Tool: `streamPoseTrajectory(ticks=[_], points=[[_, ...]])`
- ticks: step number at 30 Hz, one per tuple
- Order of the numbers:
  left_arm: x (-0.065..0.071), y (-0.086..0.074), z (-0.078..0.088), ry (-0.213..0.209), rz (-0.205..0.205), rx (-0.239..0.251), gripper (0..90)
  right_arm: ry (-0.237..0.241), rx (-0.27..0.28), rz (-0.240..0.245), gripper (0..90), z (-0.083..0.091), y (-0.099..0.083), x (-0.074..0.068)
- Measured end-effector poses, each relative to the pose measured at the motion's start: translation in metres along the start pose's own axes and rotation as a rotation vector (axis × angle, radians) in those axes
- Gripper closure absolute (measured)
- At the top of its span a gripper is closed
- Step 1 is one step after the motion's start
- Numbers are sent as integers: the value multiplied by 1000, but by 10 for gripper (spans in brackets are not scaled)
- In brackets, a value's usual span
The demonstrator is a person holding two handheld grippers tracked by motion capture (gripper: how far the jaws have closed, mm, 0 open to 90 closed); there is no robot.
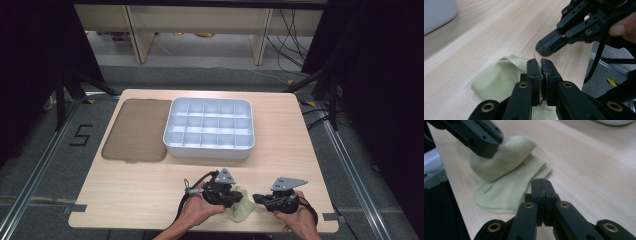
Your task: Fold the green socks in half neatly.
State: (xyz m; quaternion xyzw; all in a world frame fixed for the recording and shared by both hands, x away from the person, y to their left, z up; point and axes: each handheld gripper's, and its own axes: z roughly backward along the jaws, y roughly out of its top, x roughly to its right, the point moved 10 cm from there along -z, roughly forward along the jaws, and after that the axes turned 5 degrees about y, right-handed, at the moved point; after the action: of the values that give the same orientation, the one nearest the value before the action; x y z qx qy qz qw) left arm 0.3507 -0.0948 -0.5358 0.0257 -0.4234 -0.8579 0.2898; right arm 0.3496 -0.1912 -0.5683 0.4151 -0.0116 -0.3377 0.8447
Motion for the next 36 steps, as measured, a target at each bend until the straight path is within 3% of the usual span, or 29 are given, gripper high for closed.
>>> streamPoseTrajectory(ticks=[2,3,6,7,10,11,12,13,14,16,17,18,20,21,22,23,24,26,28,29,30,33,36], points=[[2,1,-3,6,-4,-1,851,4,-24,31,900,-5,-1,-2],[4,1,-10,29,-23,-9,851,-5,-23,53,900,-6,0,0],[9,0,-17,22,-33,-20,851,-33,-16,60,900,-2,3,4],[9,-1,-20,16,-41,-25,850,-61,-2,35,900,5,4,9],[11,-2,-28,15,-37,-32,848,-71,10,34,900,11,4,15],[11,-2,-31,11,-25,-35,842,-73,9,-9,900,13,2,14],[12,-3,-32,10,-33,-37,834,-87,18,22,900,15,3,19],[13,-2,-32,2,-21,-33,821,-78,22,22,900,15,3,21],[14,-1,-31,-8,-5,-25,746,-92,35,9,900,18,4,22],[17,2,-27,-28,7,-15,727,-96,36,13,900,20,5,24],[19,4,-22,-36,2,-13,703,-95,51,-9,900,20,7,22],[21,6,-19,-60,2,-8,626,-103,62,18,900,24,10,26],[19,15,2,-65,5,33,598,-97,83,4,900,26,11,25],[19,15,2,-65,5,33,598,-97,83,4,900,26,11,25],[17,17,7,-62,4,39,598,-61,84,-16,900,26,11,19],[13,17,14,-55,-2,46,598,-61,84,-16,900,26,11,19],[7,16,19,-47,-5,50,604,-83,86,24,900,28,13,22],[-9,10,29,-17,12,60,659,-54,93,12,900,27,15,16],[-14,5,31,-3,10,52,676,-83,103,11,900,27,16,15],[-17,1,31,2,7,45,692,-69,109,9,899,26,18,10],[-19,-3,32,10,18,41,714,-72,121,45,899,26,23,9],[-25,-16,30,29,12,18,755,-53,114,37,899,25,26,0],[-28,-26,24,33,6,-4,775,-23,127,76,899,18,31,-5]])
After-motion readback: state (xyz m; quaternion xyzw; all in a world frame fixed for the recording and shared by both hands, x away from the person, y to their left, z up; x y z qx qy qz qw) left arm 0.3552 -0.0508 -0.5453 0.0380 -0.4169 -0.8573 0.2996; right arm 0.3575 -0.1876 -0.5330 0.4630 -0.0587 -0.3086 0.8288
